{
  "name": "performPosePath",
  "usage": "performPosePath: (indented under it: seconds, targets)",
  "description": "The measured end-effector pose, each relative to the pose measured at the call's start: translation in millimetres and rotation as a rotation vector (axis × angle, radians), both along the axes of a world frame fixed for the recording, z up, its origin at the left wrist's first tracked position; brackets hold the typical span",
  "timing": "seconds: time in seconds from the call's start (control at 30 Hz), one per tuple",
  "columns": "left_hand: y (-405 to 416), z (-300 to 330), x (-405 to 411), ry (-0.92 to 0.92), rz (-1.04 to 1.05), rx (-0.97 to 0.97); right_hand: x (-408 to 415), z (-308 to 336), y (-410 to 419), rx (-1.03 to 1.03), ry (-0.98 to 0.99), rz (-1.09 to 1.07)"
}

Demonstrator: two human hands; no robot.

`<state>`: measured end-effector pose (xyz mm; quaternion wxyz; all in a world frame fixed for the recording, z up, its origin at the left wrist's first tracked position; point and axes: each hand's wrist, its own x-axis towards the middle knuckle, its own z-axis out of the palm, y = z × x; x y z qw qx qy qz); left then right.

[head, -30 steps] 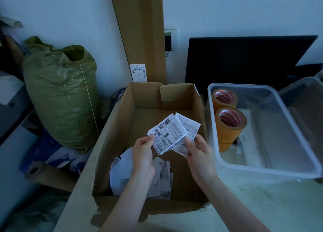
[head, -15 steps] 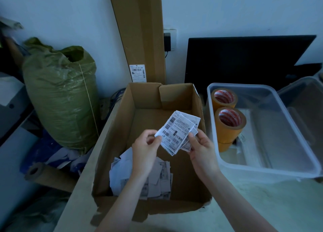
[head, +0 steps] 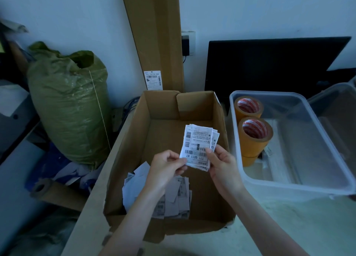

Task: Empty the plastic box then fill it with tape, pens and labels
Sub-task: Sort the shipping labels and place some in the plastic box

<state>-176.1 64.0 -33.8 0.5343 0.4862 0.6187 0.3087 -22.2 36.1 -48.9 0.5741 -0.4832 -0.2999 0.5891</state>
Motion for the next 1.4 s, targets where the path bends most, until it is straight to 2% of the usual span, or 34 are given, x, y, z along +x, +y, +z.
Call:
performPosePath:
  seconds: [0.17,0.27,0.4,0.47,0.57,0.67,0.87,1.07,1.13,1.2,1.27,1.37,1.4]
  targets:
    - [5.0,1.7,-4.9,0.181,-0.25,0.047,4.9,0.7,0.3,-0.023,0.001,-0.002]
    - [9.1,-3.1,-12.0,0.186,-0.249,0.076,9.5,0.4,0.0,-0.047,0.031,-0.021]
    - [17.0,-35.7,-25.3,0.472,-0.247,0.131,16.8,1.4,-3.4,-0.041,0.052,-0.048]
    - [18.8,-61.6,-30.7,0.694,-0.383,0.048,19.1,2.9,-6.0,-0.034,0.069,-0.049]
    - [12.3,-95.4,-30.0,1.103,-0.62,-0.219,19.2,2.6,-9.7,-0.045,0.078,-0.053]
    - [3.9,-118.2,-24.2,1.245,-0.691,-0.382,16.8,0.7,-12.8,-0.073,0.079,-0.058]
    - [2.7,-124.2,-20.2,1.259,-0.702,-0.364,11.3,-0.4,-14.4,-0.088,0.101,-0.06]
    - [12.7,-89.4,-32.9,1.257,-0.68,-0.116,10.2,-0.8,-14.6,-0.107,0.08,-0.048]
    - [19.5,-73.6,-42.0,1.187,-0.591,-0.07,10.7,-0.9,-13.9,-0.119,0.064,-0.045]
    - [27.0,-60.2,-51.9,1.011,-0.433,0.003,10.8,-1.3,-12.0,-0.139,0.057,-0.049]
    - [29.6,-44.3,-54.9,0.816,-0.285,0.191,10.8,-1.5,-10.2,-0.16,0.044,-0.061]
    - [23.4,-14.7,-49.0,0.65,-0.061,0.673,9.1,-1.7,-6.7,-0.186,-0.001,-0.094]
    - [19.5,-4.6,-45.5,0.581,-0.006,0.78,8.2,-1.9,-5.8,-0.19,-0.02,-0.104]
